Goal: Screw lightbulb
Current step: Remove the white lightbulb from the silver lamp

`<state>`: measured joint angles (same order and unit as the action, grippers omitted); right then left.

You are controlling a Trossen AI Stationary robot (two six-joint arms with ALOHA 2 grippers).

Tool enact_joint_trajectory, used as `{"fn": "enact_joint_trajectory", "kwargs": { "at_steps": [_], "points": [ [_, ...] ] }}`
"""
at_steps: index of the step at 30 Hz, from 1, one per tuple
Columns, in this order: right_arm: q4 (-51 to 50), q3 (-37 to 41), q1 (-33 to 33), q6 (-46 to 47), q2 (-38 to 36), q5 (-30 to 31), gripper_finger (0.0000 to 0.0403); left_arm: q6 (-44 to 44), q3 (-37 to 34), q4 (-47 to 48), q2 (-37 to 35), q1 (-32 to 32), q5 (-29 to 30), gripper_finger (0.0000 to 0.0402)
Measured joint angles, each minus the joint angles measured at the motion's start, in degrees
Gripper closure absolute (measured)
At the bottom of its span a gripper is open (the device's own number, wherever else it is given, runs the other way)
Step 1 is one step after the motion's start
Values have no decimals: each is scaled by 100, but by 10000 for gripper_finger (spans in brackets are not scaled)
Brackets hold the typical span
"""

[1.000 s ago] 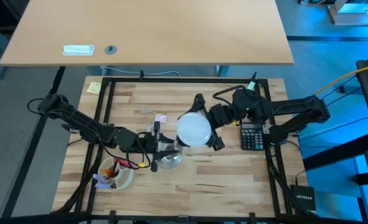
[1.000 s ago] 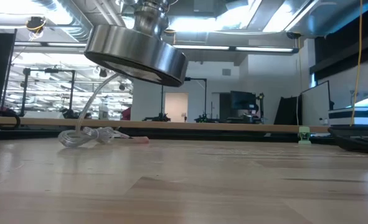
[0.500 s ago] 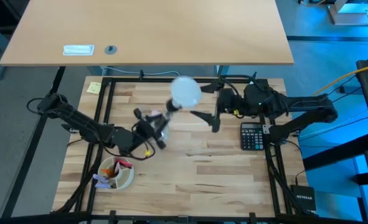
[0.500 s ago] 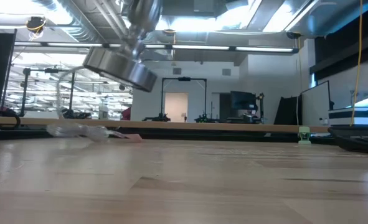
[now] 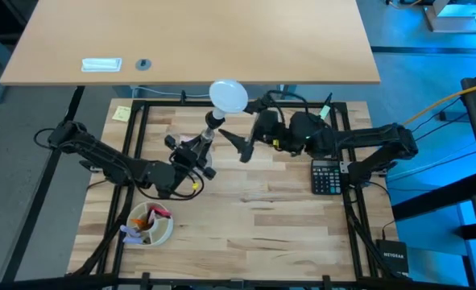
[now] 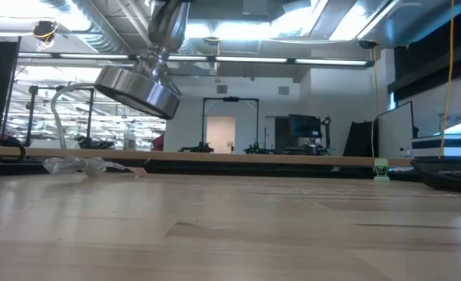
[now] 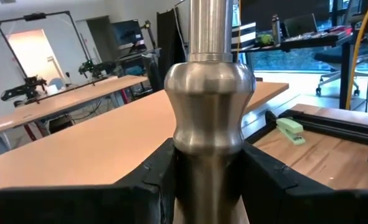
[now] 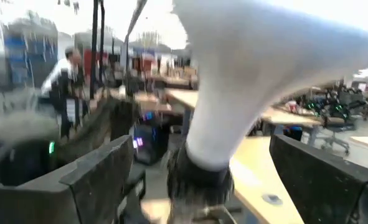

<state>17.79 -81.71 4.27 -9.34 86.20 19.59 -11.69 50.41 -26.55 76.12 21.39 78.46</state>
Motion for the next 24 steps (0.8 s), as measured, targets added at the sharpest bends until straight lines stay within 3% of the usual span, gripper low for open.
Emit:
{"fn": "enact_joint_trajectory", "kwargs": {
  "at_steps": [9,15,20,24],
  "points": [
    [1322,-2,-257,504,389,-128,24,-59,0,13,2,0,13,282],
    [1479,-3,-307,502,546,24,28,-56,0,14,4,0,13,282],
    [1611,-2,-330,493,566,36,74,-55,0,13,4,0,13,282],
    [1627,-2,-327,353,565,-26,144,-54,0,18,7,0,-7,282]
  ]
}}
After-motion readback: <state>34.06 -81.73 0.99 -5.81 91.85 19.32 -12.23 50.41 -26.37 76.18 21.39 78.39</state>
